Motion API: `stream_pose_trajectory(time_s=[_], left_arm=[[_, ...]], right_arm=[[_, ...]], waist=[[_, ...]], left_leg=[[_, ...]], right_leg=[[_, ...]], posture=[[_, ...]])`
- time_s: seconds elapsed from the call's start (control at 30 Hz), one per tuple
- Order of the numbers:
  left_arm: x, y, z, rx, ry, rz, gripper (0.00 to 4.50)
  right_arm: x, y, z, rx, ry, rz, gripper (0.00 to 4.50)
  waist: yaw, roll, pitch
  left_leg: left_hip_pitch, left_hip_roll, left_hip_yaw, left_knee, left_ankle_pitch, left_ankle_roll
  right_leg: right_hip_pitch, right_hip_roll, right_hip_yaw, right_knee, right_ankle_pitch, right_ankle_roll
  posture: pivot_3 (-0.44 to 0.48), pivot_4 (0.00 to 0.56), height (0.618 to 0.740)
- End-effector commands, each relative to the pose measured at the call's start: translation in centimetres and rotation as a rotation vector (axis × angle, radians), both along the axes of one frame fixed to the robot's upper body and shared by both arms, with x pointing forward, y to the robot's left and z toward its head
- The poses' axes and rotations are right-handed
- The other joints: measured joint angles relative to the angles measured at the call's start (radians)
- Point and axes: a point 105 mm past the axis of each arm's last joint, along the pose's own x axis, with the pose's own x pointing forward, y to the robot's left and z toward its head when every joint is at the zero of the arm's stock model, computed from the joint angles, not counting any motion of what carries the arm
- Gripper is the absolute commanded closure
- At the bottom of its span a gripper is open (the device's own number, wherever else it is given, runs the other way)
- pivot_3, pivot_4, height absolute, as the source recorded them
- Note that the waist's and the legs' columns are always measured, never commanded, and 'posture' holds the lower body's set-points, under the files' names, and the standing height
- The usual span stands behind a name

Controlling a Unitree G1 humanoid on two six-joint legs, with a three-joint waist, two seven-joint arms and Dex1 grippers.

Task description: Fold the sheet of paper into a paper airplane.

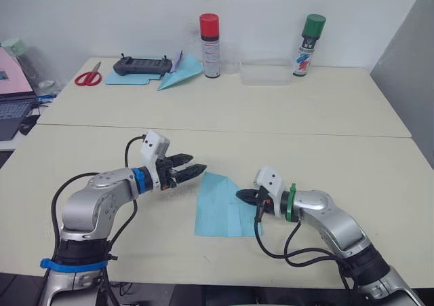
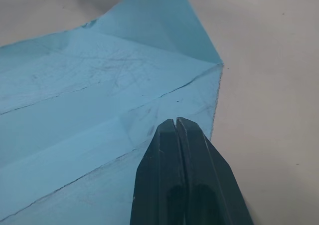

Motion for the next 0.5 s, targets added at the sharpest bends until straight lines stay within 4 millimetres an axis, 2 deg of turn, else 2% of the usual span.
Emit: stream_pose_trajectory(time_s=[0.03, 0.2, 0.3, 0.4, 0.5], left_arm=[[-0.9, -0.8, -0.1, 0.003, -0.001, -0.030, 1.00], [-1.3, -1.2, -1.7, 0.044, 0.023, -0.029, 1.00], [-1.3, -1.7, -2.1, 0.041, 0.028, -0.029, 1.00], [-1.3, -2.0, -2.4, 0.056, 0.021, -0.032, 1.59], [-1.8, -2.2, -2.9, 0.078, 0.029, -0.066, 2.54]], right_arm=[[0.1, -0.6, -1.4, -0.043, 0.037, -0.024, 4.50], [0.4, -0.6, -1.3, -0.043, 0.032, -0.028, 4.50], [0.5, -0.6, -1.3, -0.044, 0.032, -0.030, 4.50], [0.4, -0.7, -1.4, -0.044, 0.035, -0.033, 4.50], [0.4, -0.6, -1.4, -0.043, 0.037, -0.035, 4.50]], waist=[[0.000, 0.000, 0.000], [0.001, 0.000, 0.000], [0.001, 0.000, 0.000], [0.001, 0.000, 0.000], [0.000, 0.000, 0.000]], left_leg=[[0.000, 0.000, 0.000, 0.000, 0.000, 0.000], [-0.001, 0.000, 0.000, 0.000, 0.000, 0.000], [0.000, 0.000, 0.000, 0.000, 0.000, 0.000], [0.000, 0.000, 0.000, 0.000, 0.000, 0.000], [0.000, 0.000, 0.000, 0.000, 0.000, 0.000]], right_leg=[[0.000, 0.000, 0.000, 0.000, 0.000, 0.000], [-0.001, 0.000, 0.000, 0.000, 0.000, 0.000], [-0.001, 0.000, 0.000, 0.000, 0.000, 0.000], [-0.001, 0.000, 0.000, 0.000, 0.000, 0.000], [-0.001, 0.000, 0.000, 0.000, 0.000, 0.000]], posture=[[0.000, 0.150, 0.740], [0.000, 0.150, 0.740], [0.000, 0.150, 0.740], [0.000, 0.150, 0.740], [0.000, 0.150, 0.740]])
